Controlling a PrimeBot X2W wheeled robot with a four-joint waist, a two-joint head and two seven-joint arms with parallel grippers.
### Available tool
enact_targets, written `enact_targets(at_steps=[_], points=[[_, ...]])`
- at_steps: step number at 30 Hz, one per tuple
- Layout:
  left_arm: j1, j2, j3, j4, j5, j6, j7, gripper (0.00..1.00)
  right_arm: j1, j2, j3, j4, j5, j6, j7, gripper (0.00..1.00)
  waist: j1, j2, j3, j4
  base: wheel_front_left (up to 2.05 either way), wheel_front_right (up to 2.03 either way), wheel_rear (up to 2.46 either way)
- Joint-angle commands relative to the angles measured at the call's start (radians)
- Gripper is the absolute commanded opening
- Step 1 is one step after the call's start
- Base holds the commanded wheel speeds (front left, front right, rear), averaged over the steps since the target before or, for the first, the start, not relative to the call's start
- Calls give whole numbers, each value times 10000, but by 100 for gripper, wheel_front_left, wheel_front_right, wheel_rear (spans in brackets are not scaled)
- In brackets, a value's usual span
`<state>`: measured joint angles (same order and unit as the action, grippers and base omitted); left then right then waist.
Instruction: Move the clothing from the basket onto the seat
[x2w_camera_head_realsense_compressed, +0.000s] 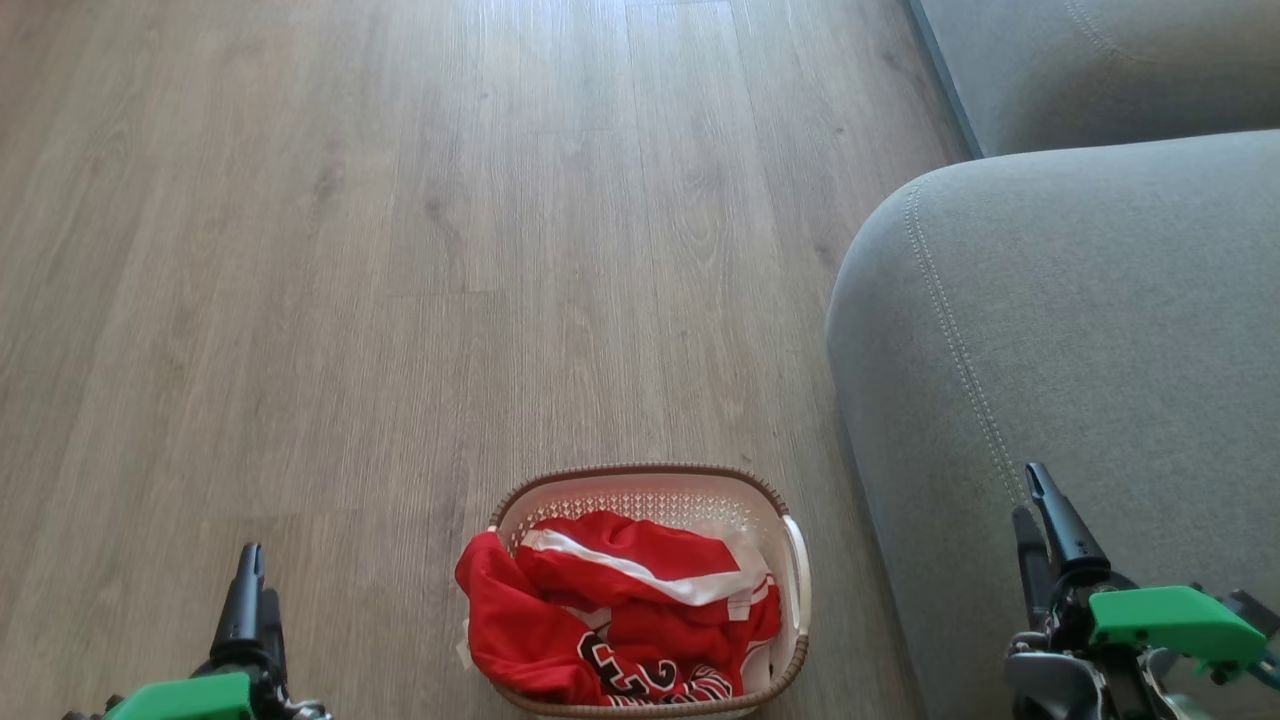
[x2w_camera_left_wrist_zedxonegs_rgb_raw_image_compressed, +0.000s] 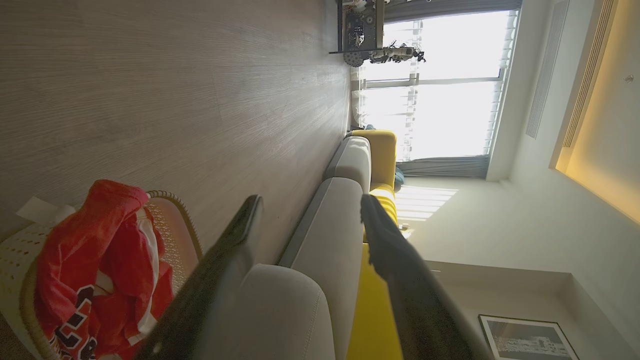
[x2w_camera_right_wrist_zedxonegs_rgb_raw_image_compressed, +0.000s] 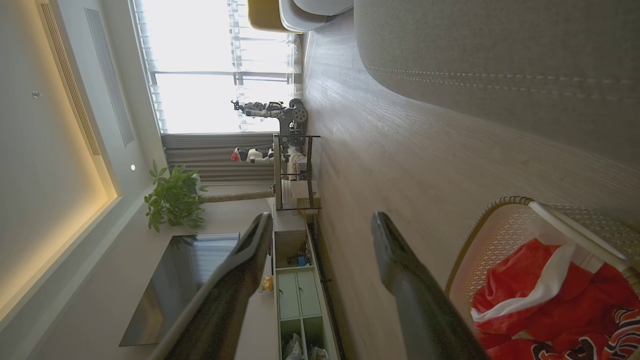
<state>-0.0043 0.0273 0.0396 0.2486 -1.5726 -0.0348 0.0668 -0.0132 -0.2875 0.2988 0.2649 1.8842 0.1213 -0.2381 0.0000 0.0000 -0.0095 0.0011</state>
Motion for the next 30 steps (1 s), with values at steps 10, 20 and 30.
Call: enact_targets(at_steps=[10,20,30], points=[[-238,98,-171,-721,1130,80,-380,100,-278,119,-449,-577,-1335,24,-48,100,0,0,-59,6,0,0,0],[-235,111,-433,-1056,2481,271,-674,100,-187,347,-600,-901,-3170,31,-67,100,0,0,-103,9,0,0,0],[-231,123,-755,-1228,4174,395,-938,100,-79,552,-776,-1109,-4809,38,-84,100,0,0,-130,20,0,0,0]])
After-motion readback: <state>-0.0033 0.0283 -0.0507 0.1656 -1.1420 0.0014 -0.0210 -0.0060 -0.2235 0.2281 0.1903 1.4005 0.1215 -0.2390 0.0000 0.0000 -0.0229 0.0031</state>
